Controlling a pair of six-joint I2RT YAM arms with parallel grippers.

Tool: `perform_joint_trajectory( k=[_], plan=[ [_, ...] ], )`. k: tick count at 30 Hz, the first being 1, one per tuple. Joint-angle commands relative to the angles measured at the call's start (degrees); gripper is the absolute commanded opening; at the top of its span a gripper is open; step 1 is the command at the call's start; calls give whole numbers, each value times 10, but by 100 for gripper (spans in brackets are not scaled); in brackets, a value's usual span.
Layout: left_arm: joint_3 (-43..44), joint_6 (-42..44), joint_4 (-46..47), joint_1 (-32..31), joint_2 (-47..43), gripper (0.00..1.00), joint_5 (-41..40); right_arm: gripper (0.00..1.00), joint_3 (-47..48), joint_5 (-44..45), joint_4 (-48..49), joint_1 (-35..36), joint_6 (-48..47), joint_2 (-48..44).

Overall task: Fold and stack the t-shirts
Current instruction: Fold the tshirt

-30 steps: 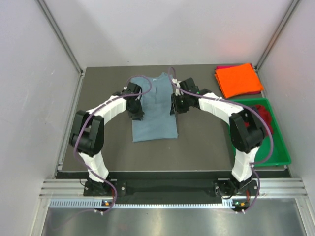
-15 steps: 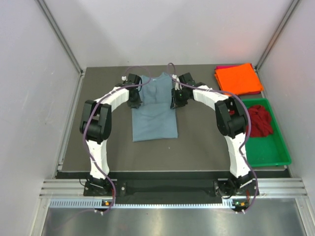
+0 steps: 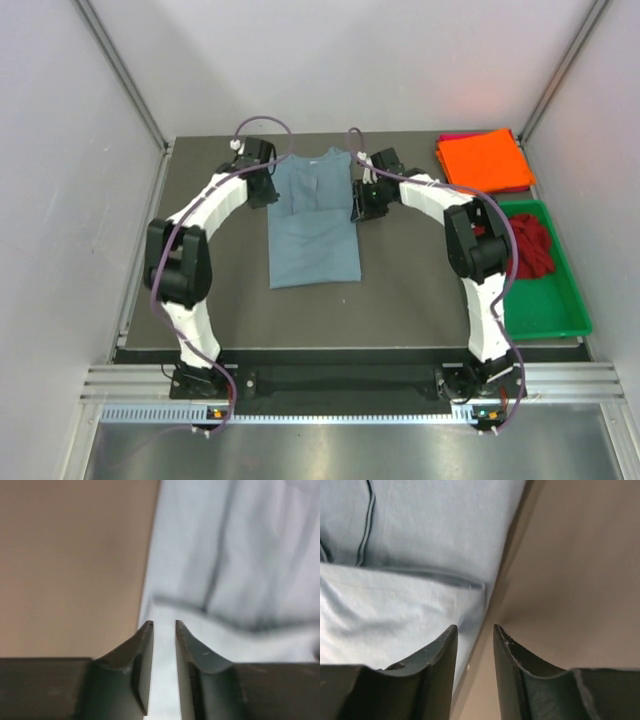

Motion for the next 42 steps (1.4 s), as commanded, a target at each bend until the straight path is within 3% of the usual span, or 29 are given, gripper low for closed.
perform_joint_trajectory(
  k=[1, 4, 6, 7, 11, 17, 18, 19, 26, 34, 42],
  plan=[
    [-62, 5, -11, 1, -139, 30, 84, 37, -11, 25, -37, -2, 2, -81],
    [-136, -5, -6, 3, -199, 41, 169, 44, -58, 34, -54, -1, 20, -135],
    [-198, -8, -4, 7, -224, 46, 206, 54, -122, 28, -53, 2, 35, -186],
    [-219, -11, -2, 8, -249, 53, 222, 56, -149, 28, -41, 4, 40, -206],
    [-321, -32, 25, 9, -301, 54, 222, 59, -274, 22, -12, 4, 81, -302],
    [-449, -115, 71, 17, -356, 55, 240, 62, -426, 15, 84, 7, 251, -395],
    [-463, -128, 97, 17, -367, 65, 246, 62, -448, 13, 138, 7, 301, -407],
    [-476, -139, 110, 18, -387, 66, 252, 62, -466, 13, 164, 8, 322, -418],
    [-540, -192, 119, 19, -431, 63, 211, 62, -518, 55, 222, 56, 401, -430],
    [-599, -218, 163, 19, -433, 58, 233, 61, -558, 99, 306, 119, 458, -403],
    [-625, -227, 184, 18, -433, 57, 211, 59, -591, 166, 319, 160, 498, -401]
  ],
)
